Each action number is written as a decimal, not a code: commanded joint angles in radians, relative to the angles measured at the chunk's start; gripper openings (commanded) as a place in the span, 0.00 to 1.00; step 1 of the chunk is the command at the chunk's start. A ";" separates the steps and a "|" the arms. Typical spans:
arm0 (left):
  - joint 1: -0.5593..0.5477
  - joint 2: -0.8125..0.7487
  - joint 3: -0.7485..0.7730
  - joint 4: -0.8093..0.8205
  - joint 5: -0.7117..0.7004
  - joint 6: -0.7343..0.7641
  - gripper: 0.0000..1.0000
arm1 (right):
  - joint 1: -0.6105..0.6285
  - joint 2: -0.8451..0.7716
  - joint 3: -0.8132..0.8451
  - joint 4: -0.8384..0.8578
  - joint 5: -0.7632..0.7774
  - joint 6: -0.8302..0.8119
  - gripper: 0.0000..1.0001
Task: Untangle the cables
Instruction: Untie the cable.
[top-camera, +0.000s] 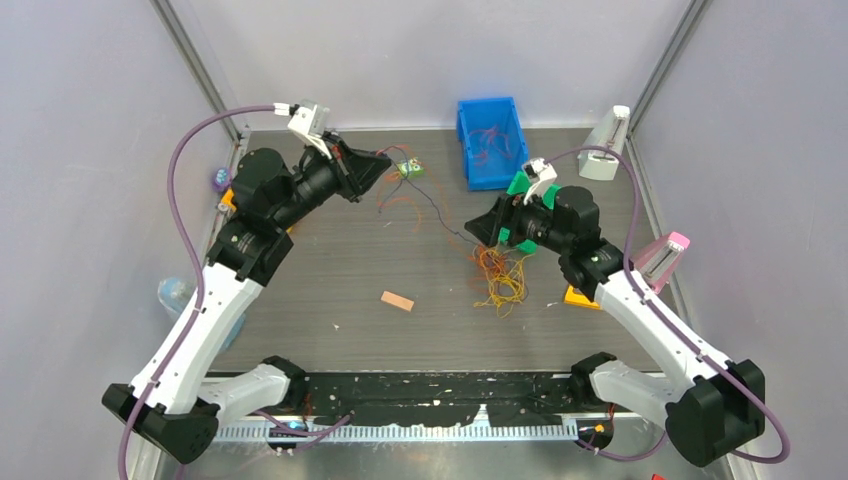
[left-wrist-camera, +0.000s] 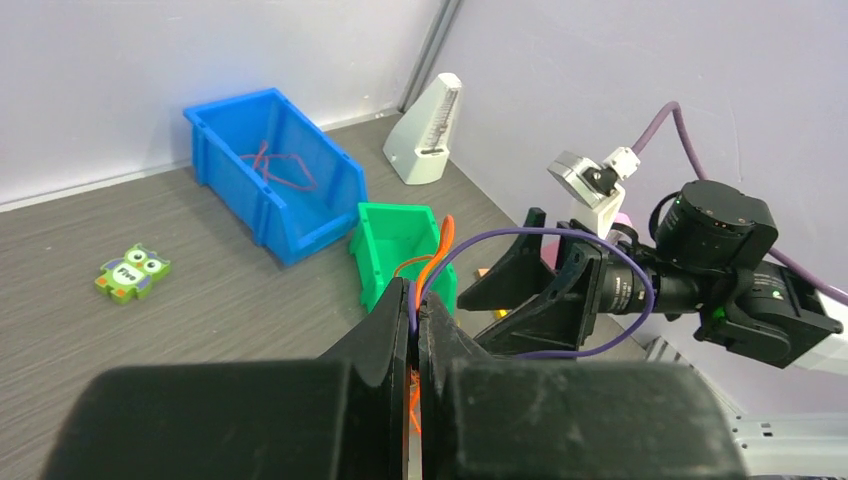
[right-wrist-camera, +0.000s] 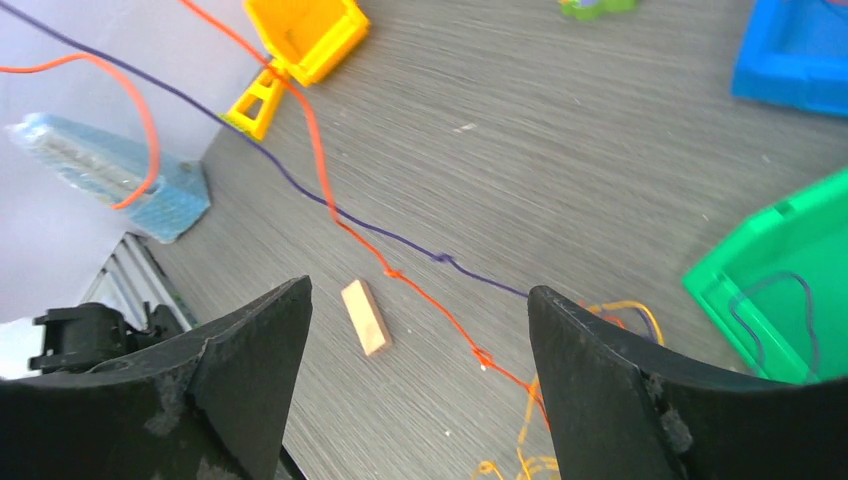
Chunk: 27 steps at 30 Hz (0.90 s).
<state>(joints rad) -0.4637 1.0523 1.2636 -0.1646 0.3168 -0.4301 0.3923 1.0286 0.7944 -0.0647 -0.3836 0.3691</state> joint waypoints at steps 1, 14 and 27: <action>0.000 0.014 0.078 0.026 0.051 -0.018 0.00 | 0.044 0.040 0.058 0.188 -0.085 -0.019 0.82; 0.002 -0.006 0.059 0.007 0.025 0.014 0.00 | 0.171 0.222 0.070 0.163 -0.024 -0.043 0.62; 0.002 -0.032 0.005 0.021 0.008 0.025 0.00 | 0.181 0.109 -0.070 0.071 0.099 -0.085 0.64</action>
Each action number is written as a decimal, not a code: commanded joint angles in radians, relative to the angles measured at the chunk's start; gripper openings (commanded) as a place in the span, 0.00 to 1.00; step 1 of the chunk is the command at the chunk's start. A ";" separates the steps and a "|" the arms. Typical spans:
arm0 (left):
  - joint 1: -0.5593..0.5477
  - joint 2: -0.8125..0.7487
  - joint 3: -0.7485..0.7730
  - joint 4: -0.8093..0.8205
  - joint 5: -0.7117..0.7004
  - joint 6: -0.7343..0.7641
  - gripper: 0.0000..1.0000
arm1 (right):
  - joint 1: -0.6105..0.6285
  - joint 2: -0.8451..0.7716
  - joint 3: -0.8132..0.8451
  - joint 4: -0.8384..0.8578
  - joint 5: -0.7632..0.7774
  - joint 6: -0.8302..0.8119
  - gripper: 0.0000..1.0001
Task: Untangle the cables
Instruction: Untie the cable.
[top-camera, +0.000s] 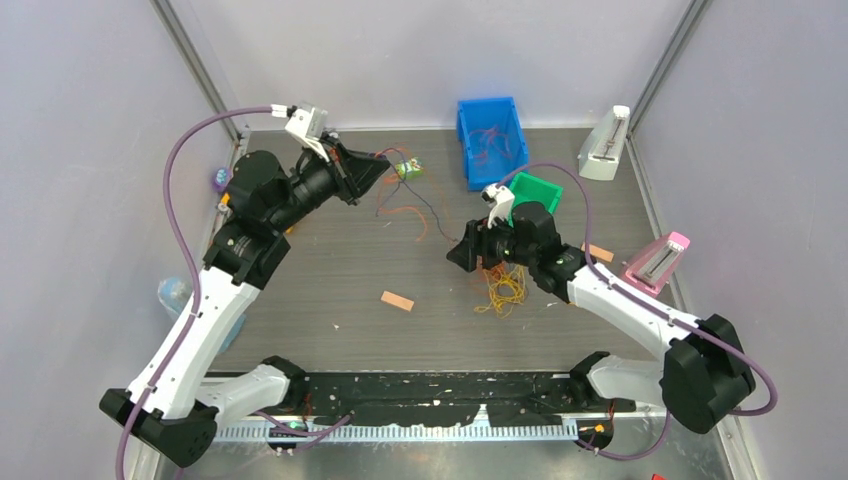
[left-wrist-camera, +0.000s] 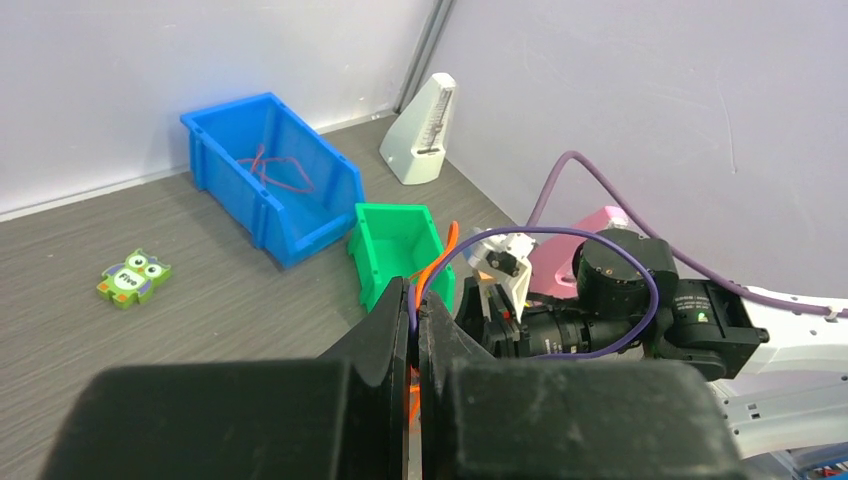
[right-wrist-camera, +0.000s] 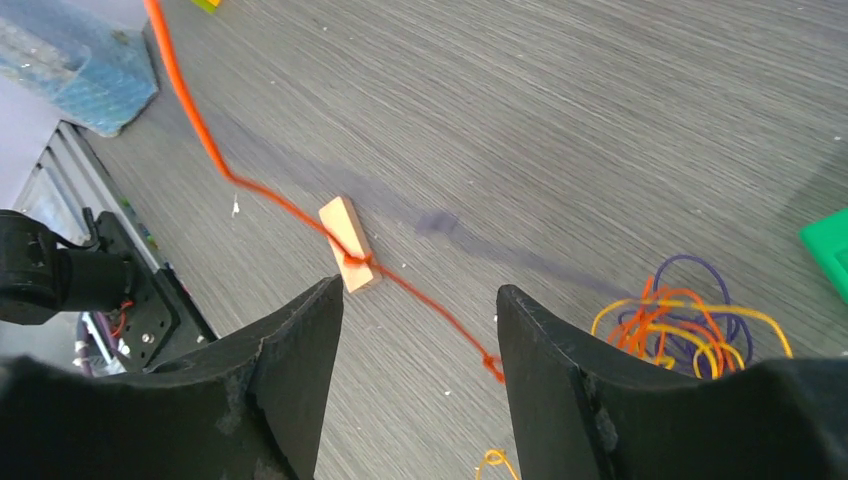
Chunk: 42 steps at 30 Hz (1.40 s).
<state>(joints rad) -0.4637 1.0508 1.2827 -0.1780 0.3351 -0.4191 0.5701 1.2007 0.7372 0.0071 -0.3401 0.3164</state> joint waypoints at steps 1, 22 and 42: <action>0.002 -0.032 -0.018 0.035 -0.011 0.014 0.00 | 0.004 -0.068 -0.014 -0.025 0.063 -0.033 0.64; 0.002 -0.050 -0.029 0.035 -0.013 0.016 0.00 | 0.009 -0.009 -0.081 0.045 0.061 -0.008 0.68; 0.004 -0.032 -0.035 0.012 -0.021 0.023 0.00 | 0.049 -0.036 0.118 0.002 0.024 -0.017 0.05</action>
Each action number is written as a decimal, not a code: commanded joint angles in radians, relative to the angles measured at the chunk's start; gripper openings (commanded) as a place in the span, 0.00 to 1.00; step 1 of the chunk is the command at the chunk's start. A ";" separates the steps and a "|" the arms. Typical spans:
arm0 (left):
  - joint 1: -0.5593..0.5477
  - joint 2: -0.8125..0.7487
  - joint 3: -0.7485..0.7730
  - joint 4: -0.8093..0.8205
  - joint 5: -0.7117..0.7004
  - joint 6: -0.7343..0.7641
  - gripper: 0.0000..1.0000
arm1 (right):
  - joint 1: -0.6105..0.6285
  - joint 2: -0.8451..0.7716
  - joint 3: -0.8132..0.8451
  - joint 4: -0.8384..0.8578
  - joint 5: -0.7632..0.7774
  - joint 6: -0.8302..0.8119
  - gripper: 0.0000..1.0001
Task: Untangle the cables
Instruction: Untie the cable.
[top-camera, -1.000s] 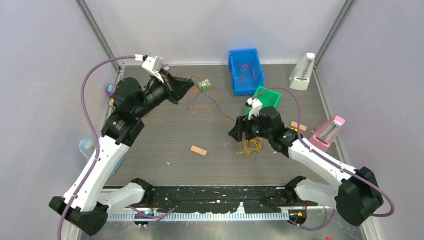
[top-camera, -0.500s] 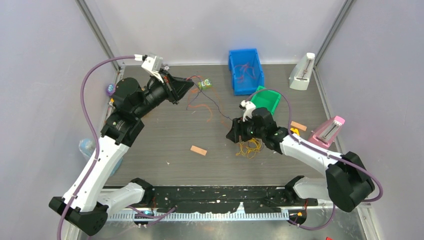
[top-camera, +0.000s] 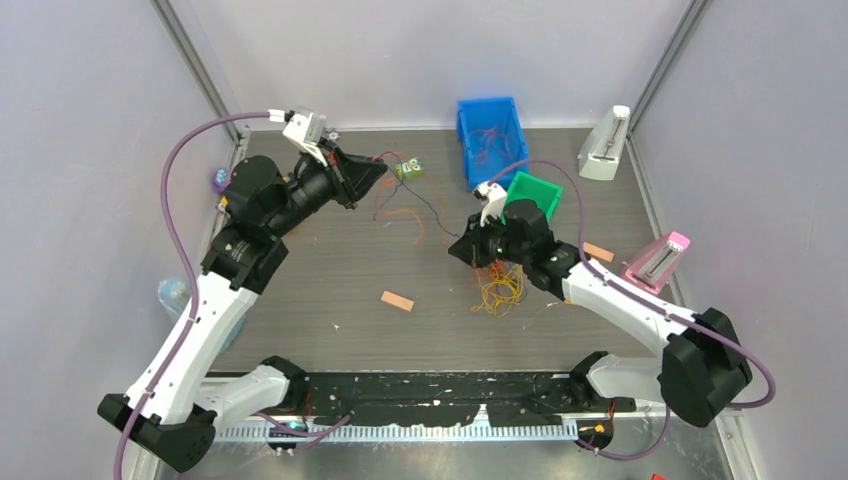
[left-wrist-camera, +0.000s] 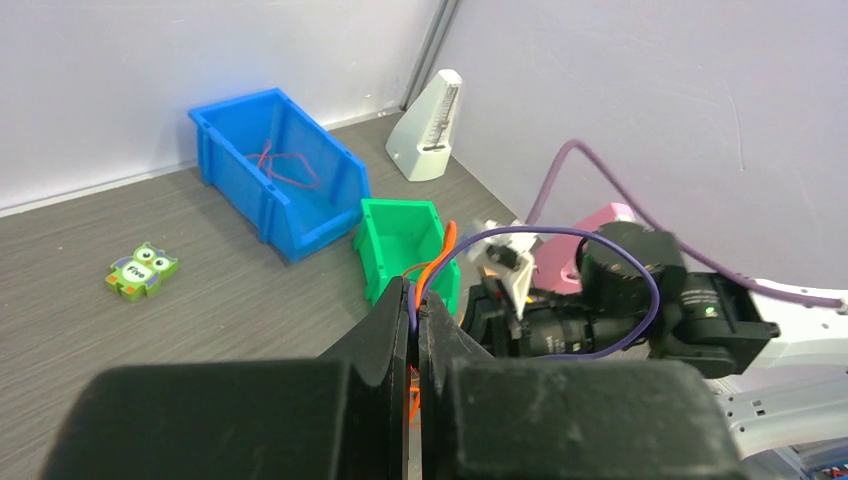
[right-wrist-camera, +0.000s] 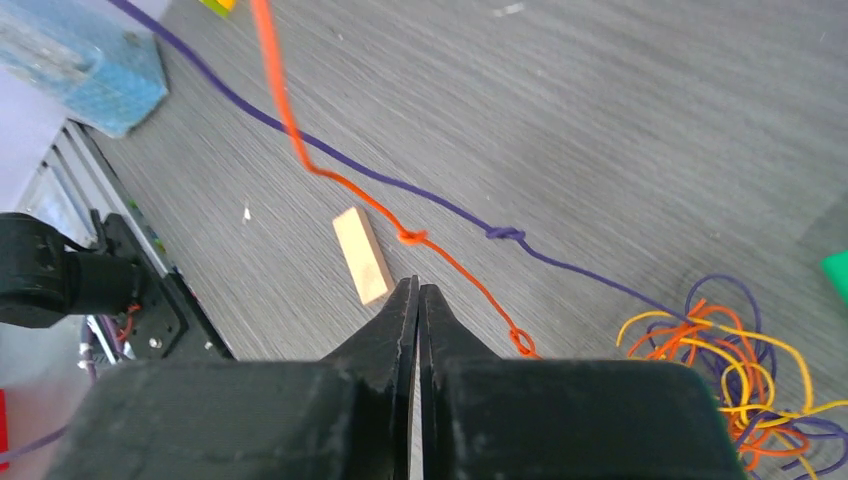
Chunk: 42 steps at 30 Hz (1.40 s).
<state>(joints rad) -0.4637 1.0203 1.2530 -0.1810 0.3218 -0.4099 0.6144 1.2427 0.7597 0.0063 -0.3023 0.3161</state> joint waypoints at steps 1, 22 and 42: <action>0.007 0.002 -0.003 0.009 -0.012 0.014 0.05 | 0.004 -0.084 0.109 -0.015 -0.013 -0.018 0.06; 0.036 0.087 -0.050 -0.151 0.052 0.008 0.33 | -0.006 0.073 0.256 -0.406 0.115 -0.086 0.61; 0.036 0.076 -0.234 -0.094 0.062 0.037 0.37 | 0.019 0.550 0.481 -0.400 0.362 0.040 0.59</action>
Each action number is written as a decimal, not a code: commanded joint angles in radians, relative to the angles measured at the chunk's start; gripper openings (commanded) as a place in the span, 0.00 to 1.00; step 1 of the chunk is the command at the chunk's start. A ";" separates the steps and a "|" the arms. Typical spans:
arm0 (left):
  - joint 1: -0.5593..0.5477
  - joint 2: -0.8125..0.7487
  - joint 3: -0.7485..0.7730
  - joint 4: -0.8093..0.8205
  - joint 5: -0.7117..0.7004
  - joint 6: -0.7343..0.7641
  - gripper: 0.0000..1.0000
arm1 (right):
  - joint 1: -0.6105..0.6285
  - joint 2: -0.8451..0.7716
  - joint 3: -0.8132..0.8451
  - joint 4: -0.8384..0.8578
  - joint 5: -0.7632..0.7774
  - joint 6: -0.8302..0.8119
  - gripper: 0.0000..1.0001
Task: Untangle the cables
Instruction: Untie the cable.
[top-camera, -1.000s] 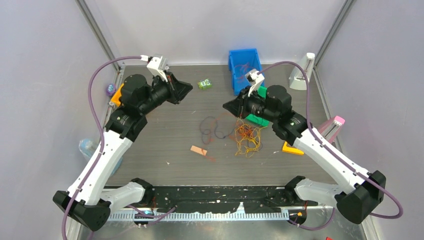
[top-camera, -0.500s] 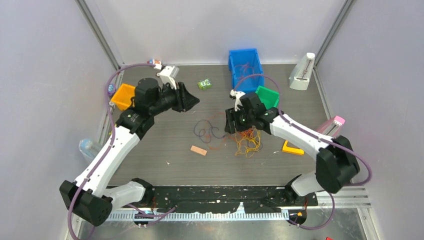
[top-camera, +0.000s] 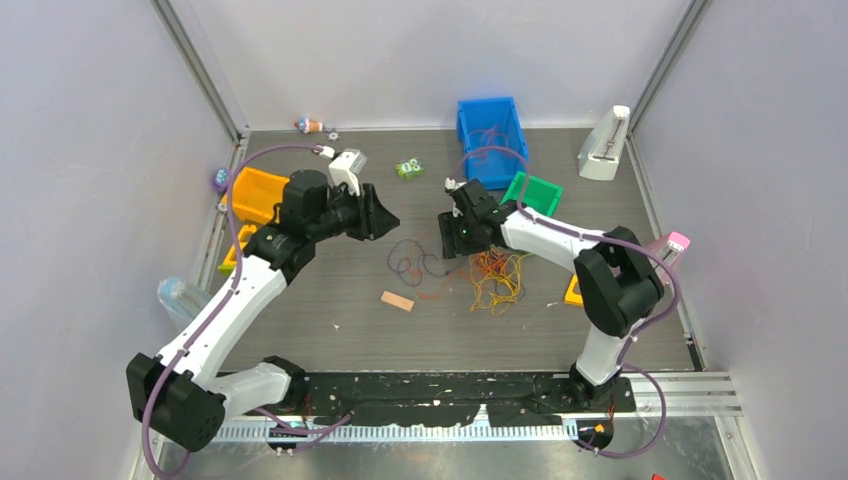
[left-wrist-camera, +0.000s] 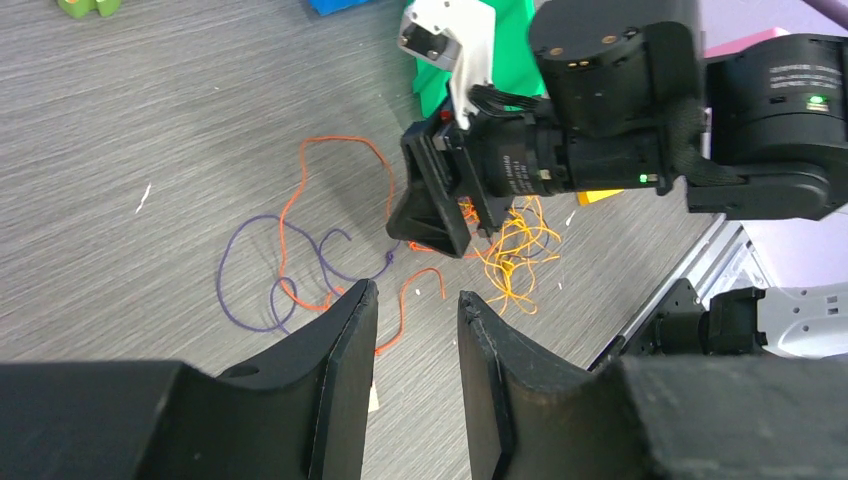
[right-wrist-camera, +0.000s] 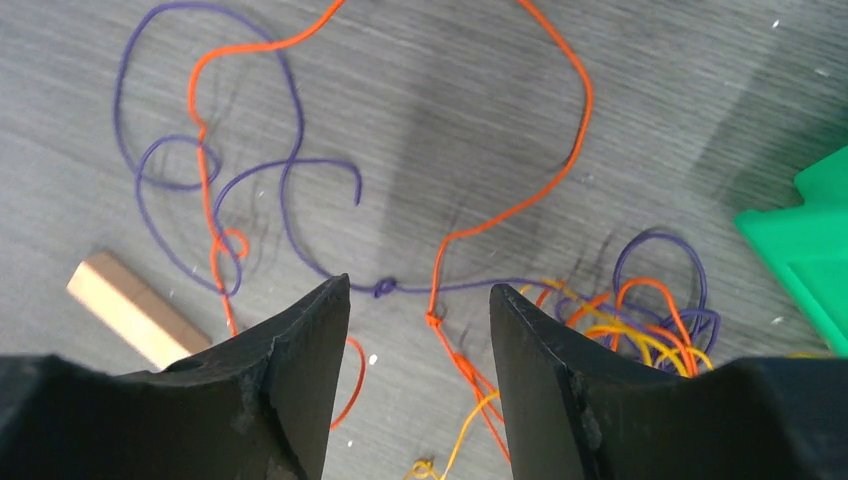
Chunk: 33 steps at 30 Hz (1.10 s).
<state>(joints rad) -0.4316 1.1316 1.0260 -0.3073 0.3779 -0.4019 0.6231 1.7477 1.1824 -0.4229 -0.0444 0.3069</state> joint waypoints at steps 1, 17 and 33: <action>0.004 -0.039 -0.010 0.034 0.008 0.028 0.37 | 0.010 0.055 0.063 0.029 0.117 0.056 0.59; 0.004 -0.077 -0.050 0.045 0.009 0.026 0.37 | 0.015 0.064 0.009 0.182 0.015 0.014 0.06; 0.004 -0.109 -0.104 0.183 0.075 -0.033 0.35 | 0.020 -0.562 0.074 0.256 -0.331 0.076 0.05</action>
<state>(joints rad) -0.4316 1.0164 0.9096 -0.2295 0.3836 -0.4133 0.6392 1.1976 1.1435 -0.1650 -0.3050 0.3458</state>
